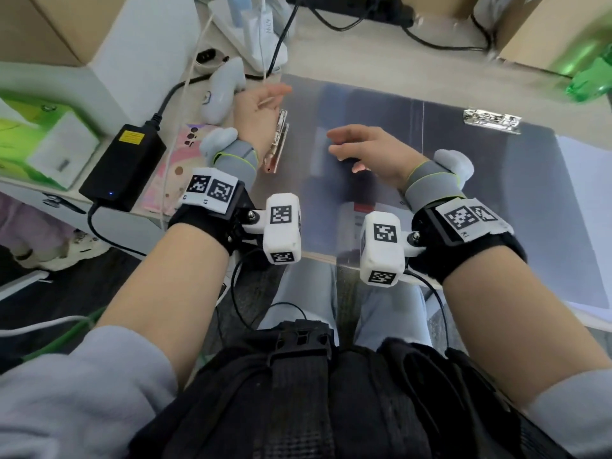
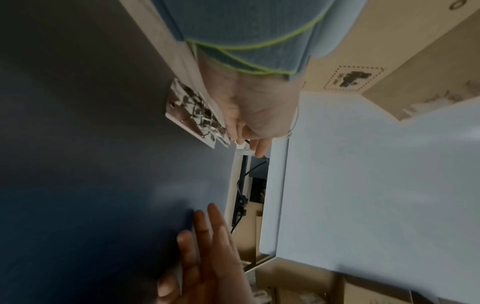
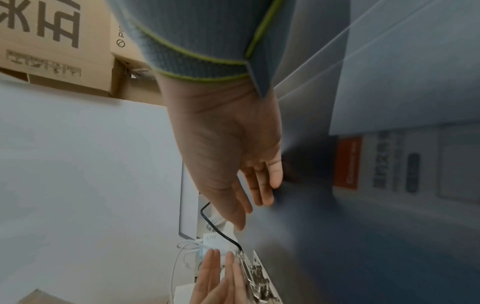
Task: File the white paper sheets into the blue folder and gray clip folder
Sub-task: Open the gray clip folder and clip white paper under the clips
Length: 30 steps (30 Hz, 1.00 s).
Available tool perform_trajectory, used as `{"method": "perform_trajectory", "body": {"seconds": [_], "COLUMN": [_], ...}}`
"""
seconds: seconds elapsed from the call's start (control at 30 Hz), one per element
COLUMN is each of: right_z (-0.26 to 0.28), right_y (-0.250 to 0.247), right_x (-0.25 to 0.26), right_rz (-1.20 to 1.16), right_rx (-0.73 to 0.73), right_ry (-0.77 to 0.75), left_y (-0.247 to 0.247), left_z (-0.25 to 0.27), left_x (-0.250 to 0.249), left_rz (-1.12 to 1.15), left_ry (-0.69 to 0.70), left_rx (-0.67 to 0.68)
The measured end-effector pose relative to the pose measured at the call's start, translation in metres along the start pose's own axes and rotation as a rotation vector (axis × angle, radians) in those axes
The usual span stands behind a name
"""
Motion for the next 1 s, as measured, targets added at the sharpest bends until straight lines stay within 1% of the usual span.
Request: {"method": "perform_trajectory", "body": {"seconds": [0.07, 0.1, 0.2, 0.27, 0.33, 0.43, 0.53, 0.63, 0.67, 0.7, 0.8, 0.9, 1.0], "right_z": [0.001, 0.002, 0.002, 0.003, 0.005, 0.008, 0.008, 0.011, 0.011, 0.010, -0.002, -0.015, -0.021], "right_y": [-0.006, -0.014, -0.042, -0.068, -0.096, -0.136, -0.179, -0.209, -0.212, -0.213, -0.220, -0.224, -0.223], "right_x": [-0.002, -0.003, -0.009, -0.018, -0.033, -0.056, -0.082, -0.104, -0.106, -0.108, -0.122, -0.128, -0.126], "right_rz": [-0.076, -0.106, -0.129, -0.153, -0.183, -0.189, -0.149, -0.068, -0.022, 0.033, 0.145, 0.203, 0.202], "right_rx": [0.015, -0.001, -0.123, -0.229, -0.328, -0.451, -0.577, -0.720, -0.743, -0.746, -0.691, -0.633, -0.551], "right_ry": [-0.001, 0.001, -0.006, -0.005, 0.014, 0.052, 0.117, 0.180, 0.191, 0.200, 0.253, 0.285, 0.282], "left_y": [0.009, 0.018, 0.048, 0.079, 0.110, 0.153, 0.202, 0.242, 0.250, 0.260, 0.298, 0.317, 0.320], "left_z": [-0.002, -0.004, -0.011, -0.012, -0.012, -0.011, -0.010, -0.006, -0.005, -0.003, 0.003, -0.002, -0.012], "left_x": [-0.009, -0.015, -0.021, -0.017, -0.012, -0.004, -0.002, -0.006, -0.005, -0.003, 0.006, 0.008, 0.013], "left_rz": [-0.101, -0.141, -0.182, -0.158, -0.128, -0.148, -0.176, -0.205, -0.218, -0.234, -0.336, -0.419, -0.493], "left_ry": [0.059, 0.091, 0.142, 0.128, 0.104, 0.084, 0.067, 0.082, 0.074, 0.077, 0.054, 0.065, 0.064], "left_rx": [0.036, 0.071, 0.193, 0.286, 0.349, 0.439, 0.524, 0.571, 0.583, 0.609, 0.696, 0.704, 0.695]}}
Point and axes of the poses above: each hand's wrist, its own z-axis away from the middle knuckle, its own y-axis out of the palm, x = y × z, the point moved 10 cm from there along -z, towards the middle knuckle, and after that the axes turned 13 degrees about y, right-handed, at the moved point
